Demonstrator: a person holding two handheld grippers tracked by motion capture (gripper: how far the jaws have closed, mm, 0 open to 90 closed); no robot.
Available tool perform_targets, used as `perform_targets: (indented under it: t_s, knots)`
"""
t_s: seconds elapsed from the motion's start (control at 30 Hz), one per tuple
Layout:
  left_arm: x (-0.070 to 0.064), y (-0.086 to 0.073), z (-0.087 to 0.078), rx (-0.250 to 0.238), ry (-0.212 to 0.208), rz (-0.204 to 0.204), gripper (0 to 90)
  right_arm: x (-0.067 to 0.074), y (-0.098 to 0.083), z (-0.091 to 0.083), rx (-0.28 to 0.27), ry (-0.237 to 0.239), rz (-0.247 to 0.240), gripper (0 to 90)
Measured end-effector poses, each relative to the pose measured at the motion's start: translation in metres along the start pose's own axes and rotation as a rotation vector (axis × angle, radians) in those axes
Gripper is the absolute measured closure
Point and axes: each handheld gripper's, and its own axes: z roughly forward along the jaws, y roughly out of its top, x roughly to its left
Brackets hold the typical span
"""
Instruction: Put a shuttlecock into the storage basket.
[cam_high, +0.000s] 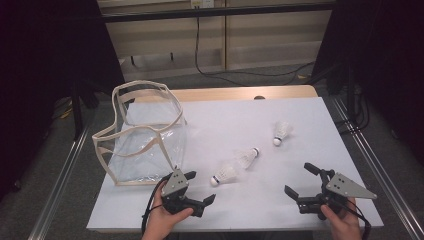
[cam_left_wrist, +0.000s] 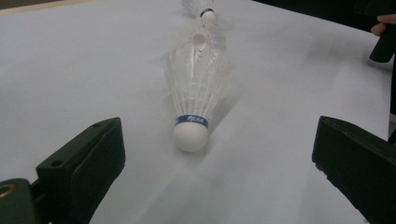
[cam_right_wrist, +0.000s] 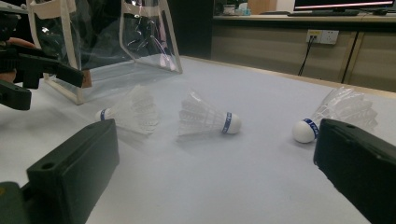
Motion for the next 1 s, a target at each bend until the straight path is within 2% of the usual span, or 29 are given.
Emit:
perform_targets:
  t_s: [0.1,0.27,0.6,1.0]
  knots:
    - [0.0,-0.001,0.003,0.023,0.001,0.011,2.7,0.0,0.0,0.0,-0.001,-0.001,0.0,0.0]
    - [-0.001,0.001,0.007,0.057,-0.004,-0.002,2.8,0.0,0.0,0.0,-0.002,0.001,-0.001,0.0]
    - [0.002,0.004,0.014,0.08,0.016,-0.019,3.9,0.0,0.0,0.001,-0.001,0.002,0.002,0.0]
    - [-0.001,0.012,0.024,0.135,0.037,-0.035,8.3,0.0,0.0,0.001,-0.001,0.002,0.005,0.0]
